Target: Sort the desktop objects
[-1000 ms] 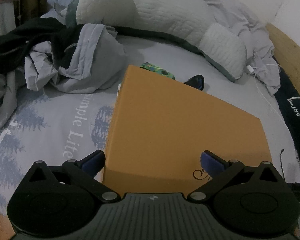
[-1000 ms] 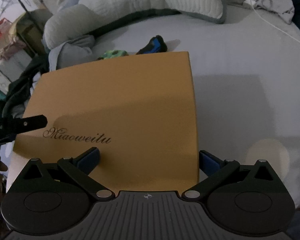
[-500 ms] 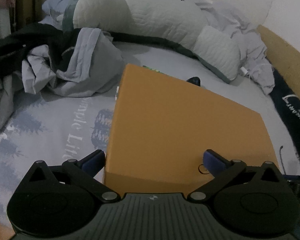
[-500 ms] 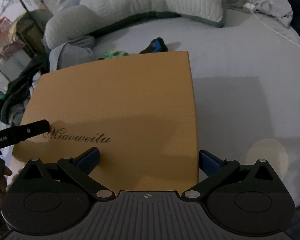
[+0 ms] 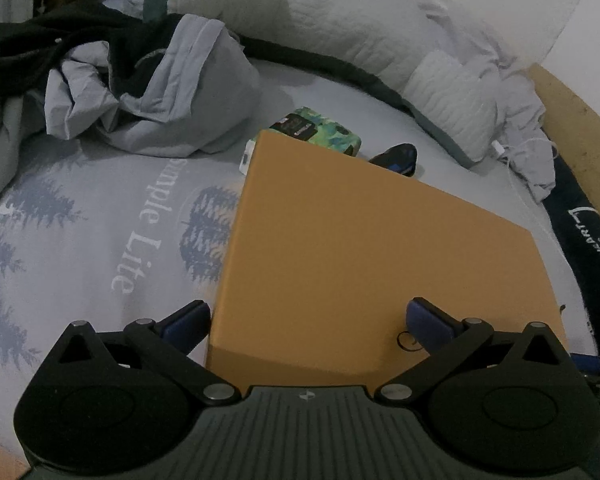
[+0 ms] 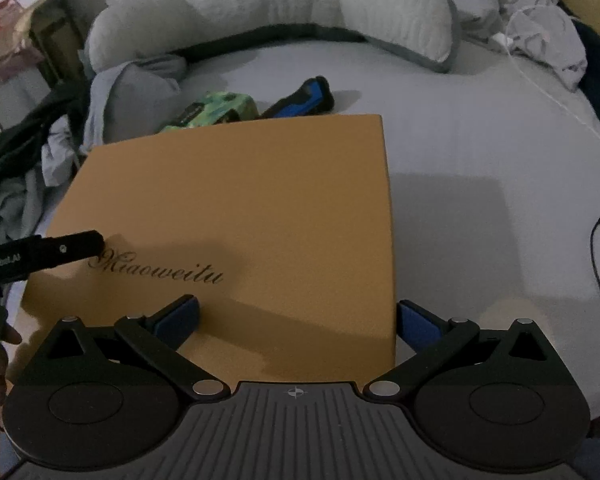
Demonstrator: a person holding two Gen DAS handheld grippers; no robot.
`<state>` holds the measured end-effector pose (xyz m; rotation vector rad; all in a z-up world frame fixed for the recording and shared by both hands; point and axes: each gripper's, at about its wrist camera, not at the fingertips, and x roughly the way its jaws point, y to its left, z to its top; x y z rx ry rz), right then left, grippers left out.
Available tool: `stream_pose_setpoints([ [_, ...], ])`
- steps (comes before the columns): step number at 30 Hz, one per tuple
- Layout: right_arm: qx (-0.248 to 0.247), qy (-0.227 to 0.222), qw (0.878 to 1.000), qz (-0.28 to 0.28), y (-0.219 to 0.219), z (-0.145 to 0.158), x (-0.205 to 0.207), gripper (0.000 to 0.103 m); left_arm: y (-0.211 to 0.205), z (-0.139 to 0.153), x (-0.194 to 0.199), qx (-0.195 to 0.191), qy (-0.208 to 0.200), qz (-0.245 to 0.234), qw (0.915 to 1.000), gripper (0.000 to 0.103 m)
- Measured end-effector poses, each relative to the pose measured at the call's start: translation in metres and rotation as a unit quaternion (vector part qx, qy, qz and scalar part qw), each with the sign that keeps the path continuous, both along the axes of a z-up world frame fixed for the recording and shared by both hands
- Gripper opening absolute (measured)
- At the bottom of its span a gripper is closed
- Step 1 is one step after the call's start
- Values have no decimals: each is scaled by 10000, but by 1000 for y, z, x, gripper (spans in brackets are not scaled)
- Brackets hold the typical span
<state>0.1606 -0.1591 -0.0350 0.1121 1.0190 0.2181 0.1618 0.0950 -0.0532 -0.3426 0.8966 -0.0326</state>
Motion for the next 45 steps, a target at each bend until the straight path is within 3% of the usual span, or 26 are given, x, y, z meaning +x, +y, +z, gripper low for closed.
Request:
stream_pose_setpoints([
  [11, 91, -29, 9996, -260, 0, -19, 3, 103, -7, -8, -7, 229, -189, 93, 9995, 103],
  [22, 292, -83, 9991, -293, -8, -19, -3, 103, -6, -9, -18, 130, -489, 278, 9983, 103],
  [25, 390, 10, 9985, -372, -13, -18, -9, 103, -5, -7, -24, 63, -381, 368, 9986, 103],
  [28, 205, -70, 9991, -372, -14, -9, -21, 103, -6, 0, -32, 21, -218, 433, 9988, 103],
  [35, 221, -428, 9984, -303, -29, 20, -58, 103, -9, 29, -57, -63, -367, 381, 9986, 103],
  [45, 165, -1034, 9945, -81, -53, 64, -116, 103, -37, 74, -107, 34, -1008, -6, 9949, 103],
])
